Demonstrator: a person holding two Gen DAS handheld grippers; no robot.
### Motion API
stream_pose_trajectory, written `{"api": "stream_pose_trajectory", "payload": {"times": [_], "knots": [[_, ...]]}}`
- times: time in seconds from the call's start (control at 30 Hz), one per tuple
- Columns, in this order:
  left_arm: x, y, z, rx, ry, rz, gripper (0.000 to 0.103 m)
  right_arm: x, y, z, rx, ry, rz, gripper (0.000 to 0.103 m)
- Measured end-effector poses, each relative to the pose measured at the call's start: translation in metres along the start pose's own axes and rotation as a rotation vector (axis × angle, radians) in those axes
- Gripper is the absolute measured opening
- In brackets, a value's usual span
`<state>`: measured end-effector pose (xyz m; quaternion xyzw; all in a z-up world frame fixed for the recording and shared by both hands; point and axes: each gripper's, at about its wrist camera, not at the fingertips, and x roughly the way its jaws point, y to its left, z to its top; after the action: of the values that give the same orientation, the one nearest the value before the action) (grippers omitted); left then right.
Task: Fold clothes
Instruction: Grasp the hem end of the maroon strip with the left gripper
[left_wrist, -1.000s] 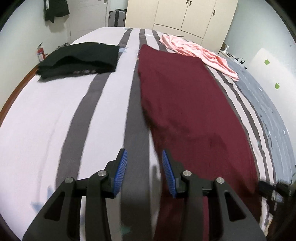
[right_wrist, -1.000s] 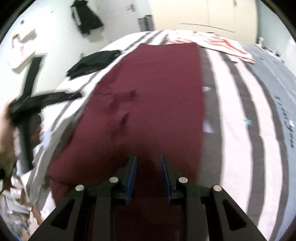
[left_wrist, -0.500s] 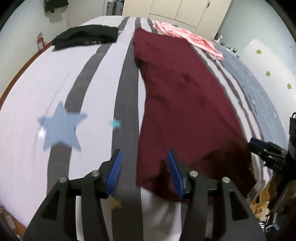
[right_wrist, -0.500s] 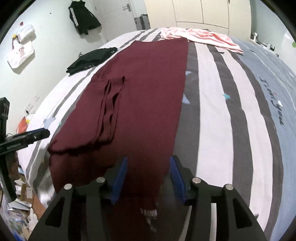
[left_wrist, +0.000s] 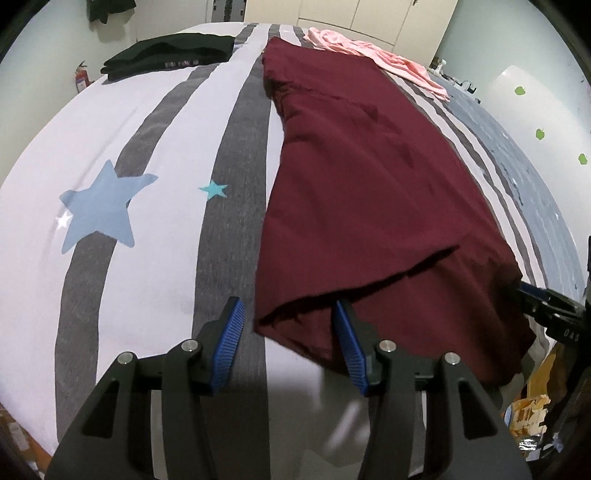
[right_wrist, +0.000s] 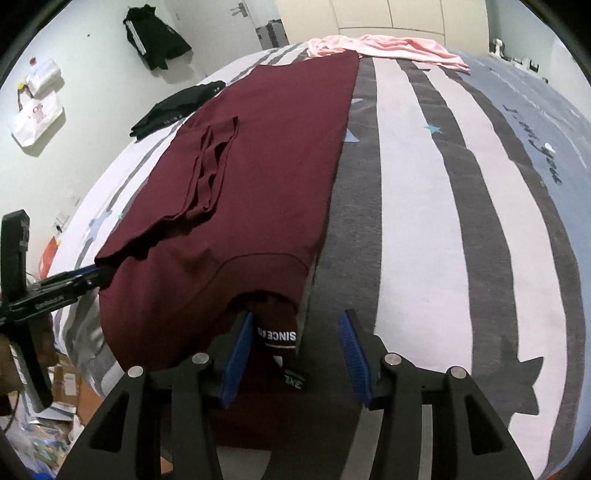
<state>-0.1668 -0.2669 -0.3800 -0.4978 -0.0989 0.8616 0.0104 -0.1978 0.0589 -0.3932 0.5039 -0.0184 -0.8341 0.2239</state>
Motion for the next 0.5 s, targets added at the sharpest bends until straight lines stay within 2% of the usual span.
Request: {"api": "stream_pose_trajectory", "payload": {"times": [0.23, 0.27, 0.3, 0.33, 0.37, 0.47, 0.5], "knots": [[0.005, -0.002, 0.001, 0.010, -0.010, 0.000, 0.047, 0.007, 0.003, 0.004, 0.024, -0.004, 0.040, 0.047], [0.005, -0.003, 0.002, 0.013, -0.010, -0.002, 0.043, 0.008, 0.004, 0.004, 0.020, -0.002, 0.047, 0.046], [0.004, -0.003, 0.002, 0.014, -0.011, -0.014, 0.039, 0.008, 0.005, 0.004, 0.016, -0.001, 0.054, 0.043], [0.004, -0.004, 0.002, 0.016, -0.010, -0.024, 0.034, 0.009, 0.007, 0.005, 0.011, 0.003, 0.060, 0.035], [0.005, -0.006, 0.002, 0.019, -0.009, -0.030, 0.029, 0.010, 0.008, 0.005, 0.008, 0.008, 0.063, 0.021], [0.006, -0.009, 0.002, 0.036, -0.013, -0.035, 0.021, 0.013, 0.009, 0.007, 0.007, 0.020, 0.071, 0.008], [0.006, -0.010, 0.002, 0.038, -0.014, -0.038, 0.019, 0.013, 0.008, 0.007, 0.012, 0.020, 0.076, 0.007]]}}
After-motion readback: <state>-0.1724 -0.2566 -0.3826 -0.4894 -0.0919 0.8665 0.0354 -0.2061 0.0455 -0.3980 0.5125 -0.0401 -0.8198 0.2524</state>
